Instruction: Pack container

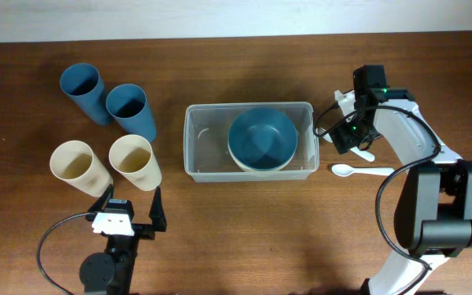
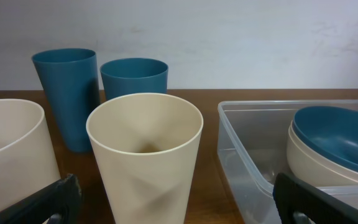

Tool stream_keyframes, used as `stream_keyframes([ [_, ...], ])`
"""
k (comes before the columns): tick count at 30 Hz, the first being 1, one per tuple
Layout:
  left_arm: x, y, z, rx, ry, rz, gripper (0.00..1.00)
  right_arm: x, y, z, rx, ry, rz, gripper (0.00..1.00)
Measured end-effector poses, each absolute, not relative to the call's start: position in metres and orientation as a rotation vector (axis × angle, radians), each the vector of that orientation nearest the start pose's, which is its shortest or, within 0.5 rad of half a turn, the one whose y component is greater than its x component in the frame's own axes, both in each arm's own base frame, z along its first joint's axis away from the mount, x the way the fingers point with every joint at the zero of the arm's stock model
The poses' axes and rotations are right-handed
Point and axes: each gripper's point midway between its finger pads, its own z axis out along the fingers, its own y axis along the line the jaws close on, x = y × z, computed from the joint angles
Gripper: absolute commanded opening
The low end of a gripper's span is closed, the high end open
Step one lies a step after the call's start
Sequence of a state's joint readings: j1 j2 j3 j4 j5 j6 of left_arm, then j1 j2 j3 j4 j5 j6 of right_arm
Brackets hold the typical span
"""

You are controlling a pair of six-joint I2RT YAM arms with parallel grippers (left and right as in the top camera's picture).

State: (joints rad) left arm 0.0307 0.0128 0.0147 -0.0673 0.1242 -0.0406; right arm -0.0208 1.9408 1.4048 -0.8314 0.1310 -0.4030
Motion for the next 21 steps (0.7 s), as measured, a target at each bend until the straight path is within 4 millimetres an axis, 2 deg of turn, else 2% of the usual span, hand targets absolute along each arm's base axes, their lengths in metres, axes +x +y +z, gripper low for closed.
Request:
stream_keyframes([
  [9,0.245,-0.014,0.161,0.037,1.636,-0.109,1.00,0.409,-0.026,0.045,-0.611,2.887,-0.216,0.94],
  [18,0.245,-0.014,0.161,0.037,1.636,-0.109,1.00,0.409,-0.025,0.025,-0.626,2.918,-0.201,0.93],
  [21,0.245,-0.014,0.161,0.037,1.636,-0.109,1.00,0.411,-0.025,0.021,-0.628,2.918,-0.201,0.90],
])
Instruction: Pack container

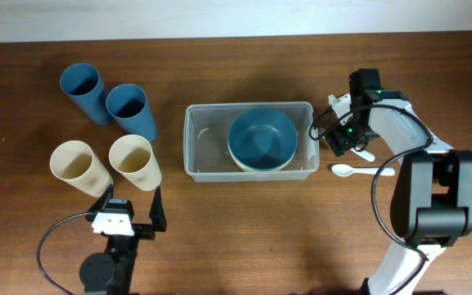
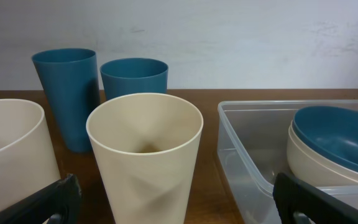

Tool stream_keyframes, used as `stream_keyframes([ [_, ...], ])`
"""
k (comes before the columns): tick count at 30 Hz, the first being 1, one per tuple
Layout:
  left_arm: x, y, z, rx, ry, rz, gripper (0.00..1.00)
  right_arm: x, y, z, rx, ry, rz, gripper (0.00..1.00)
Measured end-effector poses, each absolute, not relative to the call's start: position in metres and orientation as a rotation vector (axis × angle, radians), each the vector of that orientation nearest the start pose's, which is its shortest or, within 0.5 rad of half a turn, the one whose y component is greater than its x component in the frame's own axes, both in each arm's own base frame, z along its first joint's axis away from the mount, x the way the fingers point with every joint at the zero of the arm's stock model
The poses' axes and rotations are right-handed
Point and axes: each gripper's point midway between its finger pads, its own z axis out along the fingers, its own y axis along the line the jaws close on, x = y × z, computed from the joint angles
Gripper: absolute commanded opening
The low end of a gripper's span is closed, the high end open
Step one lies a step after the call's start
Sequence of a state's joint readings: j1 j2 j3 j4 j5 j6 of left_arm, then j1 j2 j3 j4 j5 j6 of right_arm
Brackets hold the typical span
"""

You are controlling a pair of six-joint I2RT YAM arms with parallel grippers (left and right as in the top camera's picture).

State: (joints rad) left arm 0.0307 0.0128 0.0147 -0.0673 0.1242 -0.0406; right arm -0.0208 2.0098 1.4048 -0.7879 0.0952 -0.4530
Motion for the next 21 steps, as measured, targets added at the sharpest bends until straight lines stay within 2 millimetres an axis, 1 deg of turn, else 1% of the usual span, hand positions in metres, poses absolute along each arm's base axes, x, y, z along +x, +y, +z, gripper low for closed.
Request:
stream_keyframes([
  [3,0.245,-0.014,0.161,0.037,1.636,-0.109,1.00,0.412,-0.025,0.020,-0.621,2.917,-0.192,0.90],
  [6,0.245,-0.014,0.161,0.037,1.636,-0.109,1.00,0.411,-0.030,0.020,-0.600,2.921,-0.179,0.89],
  [15,0.245,-0.014,0.161,0.037,1.636,-0.109,1.00,0.408,-0.058,0.019,-0.460,2.940,-0.114,0.89],
  [18,0.245,-0.014,0.161,0.037,1.636,-0.109,1.00,0.408,-0.060,0.019,-0.435,2.938,-0.072,0.89],
  [21,0.245,-0.014,0.161,0.037,1.636,-0.109,1.00,0.408,-0.056,0.019,-0.432,2.931,-0.035,0.90],
])
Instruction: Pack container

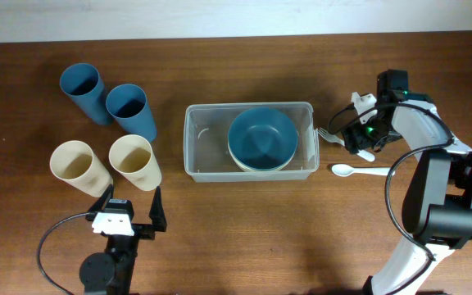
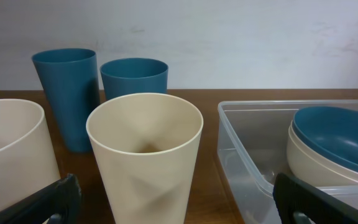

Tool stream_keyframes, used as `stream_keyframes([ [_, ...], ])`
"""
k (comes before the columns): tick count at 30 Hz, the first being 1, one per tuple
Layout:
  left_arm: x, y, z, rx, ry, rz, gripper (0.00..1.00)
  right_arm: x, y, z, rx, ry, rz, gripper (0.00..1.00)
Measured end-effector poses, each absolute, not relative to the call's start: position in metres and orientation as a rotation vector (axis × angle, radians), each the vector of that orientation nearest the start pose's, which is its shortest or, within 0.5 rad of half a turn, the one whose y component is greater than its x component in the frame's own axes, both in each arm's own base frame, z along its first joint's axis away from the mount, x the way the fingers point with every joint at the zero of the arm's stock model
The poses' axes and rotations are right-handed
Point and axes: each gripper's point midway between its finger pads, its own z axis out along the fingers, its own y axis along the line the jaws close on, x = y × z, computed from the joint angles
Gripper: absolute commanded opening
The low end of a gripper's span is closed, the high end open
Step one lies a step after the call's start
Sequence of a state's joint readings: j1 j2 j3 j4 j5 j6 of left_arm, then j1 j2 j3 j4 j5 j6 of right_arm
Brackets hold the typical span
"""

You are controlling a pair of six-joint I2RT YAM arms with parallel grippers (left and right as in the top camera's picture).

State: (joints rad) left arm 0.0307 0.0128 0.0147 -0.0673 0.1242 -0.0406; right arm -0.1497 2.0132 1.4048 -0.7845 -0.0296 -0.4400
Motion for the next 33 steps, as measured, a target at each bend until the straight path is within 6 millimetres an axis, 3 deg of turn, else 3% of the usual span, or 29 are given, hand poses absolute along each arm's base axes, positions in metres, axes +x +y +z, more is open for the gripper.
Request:
stream_keyframes([
  [13,0.245,-0.014,0.161,0.037,1.636,-0.109,1.00,0.405,-0.050,0.017,-0.438,2.934,0.021,0.91],
  [24,0.245,-0.014,0.161,0.037,1.636,-0.109,1.00,0.407,-0.049,0.002,-0.436,2.894,0.012,0.90],
  [33,0.245,-0.014,0.161,0.037,1.636,-0.109,1.00,0.420,-0.052,0.002,-0.415,2.839,-0.016,0.79],
])
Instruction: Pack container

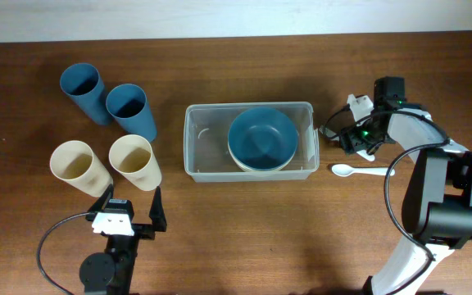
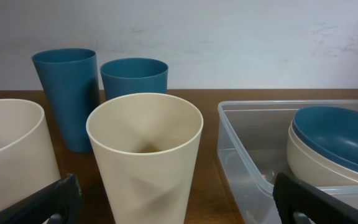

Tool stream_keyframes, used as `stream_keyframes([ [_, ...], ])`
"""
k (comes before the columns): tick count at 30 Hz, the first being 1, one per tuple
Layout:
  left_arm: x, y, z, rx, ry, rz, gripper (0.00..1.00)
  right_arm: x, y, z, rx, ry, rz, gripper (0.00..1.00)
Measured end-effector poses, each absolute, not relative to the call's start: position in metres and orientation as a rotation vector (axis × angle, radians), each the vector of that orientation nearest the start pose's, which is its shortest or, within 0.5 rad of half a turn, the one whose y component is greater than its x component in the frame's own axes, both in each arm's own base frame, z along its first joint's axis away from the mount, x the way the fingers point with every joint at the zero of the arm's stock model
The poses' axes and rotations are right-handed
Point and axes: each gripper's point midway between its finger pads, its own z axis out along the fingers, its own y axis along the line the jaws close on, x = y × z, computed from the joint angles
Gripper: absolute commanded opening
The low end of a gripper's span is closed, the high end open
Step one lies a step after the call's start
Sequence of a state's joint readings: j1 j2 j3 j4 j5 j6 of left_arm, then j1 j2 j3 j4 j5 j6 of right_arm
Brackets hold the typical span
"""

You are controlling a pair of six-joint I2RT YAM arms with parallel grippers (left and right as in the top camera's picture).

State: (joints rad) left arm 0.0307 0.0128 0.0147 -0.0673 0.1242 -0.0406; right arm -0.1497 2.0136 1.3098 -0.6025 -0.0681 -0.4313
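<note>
A clear plastic container (image 1: 197,149) stands mid-table with a blue bowl (image 1: 261,138) nested in a cream bowl inside it; both also show in the left wrist view (image 2: 337,140). Two blue cups (image 1: 82,90) (image 1: 131,111) and two cream cups (image 1: 74,164) (image 1: 133,161) stand to its left. My left gripper (image 1: 129,205) is open just in front of the nearer cream cup (image 2: 145,149), holding nothing. My right gripper (image 1: 340,131) hovers just off the container's right end. Its jaws are too small to read.
A white spoon (image 1: 359,170) lies on the wood right of the container, just in front of my right gripper. The table's back edge meets a pale wall. The right arm's white links arc along the right side of the table.
My right arm has shifted slightly, its wrist a little lower and nearer the container's right end. The left gripper, cups, bowls and spoon are where they were.
My right gripper stood off the container's right end, then was closer to its rim, then further right. It now sits just off that end again. My left gripper stayed open behind the cream cups throughout, and nothing on the table changed place.
</note>
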Motion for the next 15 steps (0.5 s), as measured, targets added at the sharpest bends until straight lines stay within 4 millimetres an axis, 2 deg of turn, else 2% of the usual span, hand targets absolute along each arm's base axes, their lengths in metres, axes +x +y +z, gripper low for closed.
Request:
stream_keyframes([
  [7,0.245,-0.014,0.161,0.037,1.636,-0.109,1.00,0.422,-0.060,0.003,-0.286,2.853,-0.068,0.67],
  [12,0.245,-0.014,0.161,0.037,1.636,-0.109,1.00,0.419,-0.063,0.002,-0.098,2.874,-0.069,0.68],
  [15,0.245,-0.014,0.161,0.037,1.636,-0.109,1.00,0.416,-0.063,0.001,0.037,2.886,-0.055,0.78],
])
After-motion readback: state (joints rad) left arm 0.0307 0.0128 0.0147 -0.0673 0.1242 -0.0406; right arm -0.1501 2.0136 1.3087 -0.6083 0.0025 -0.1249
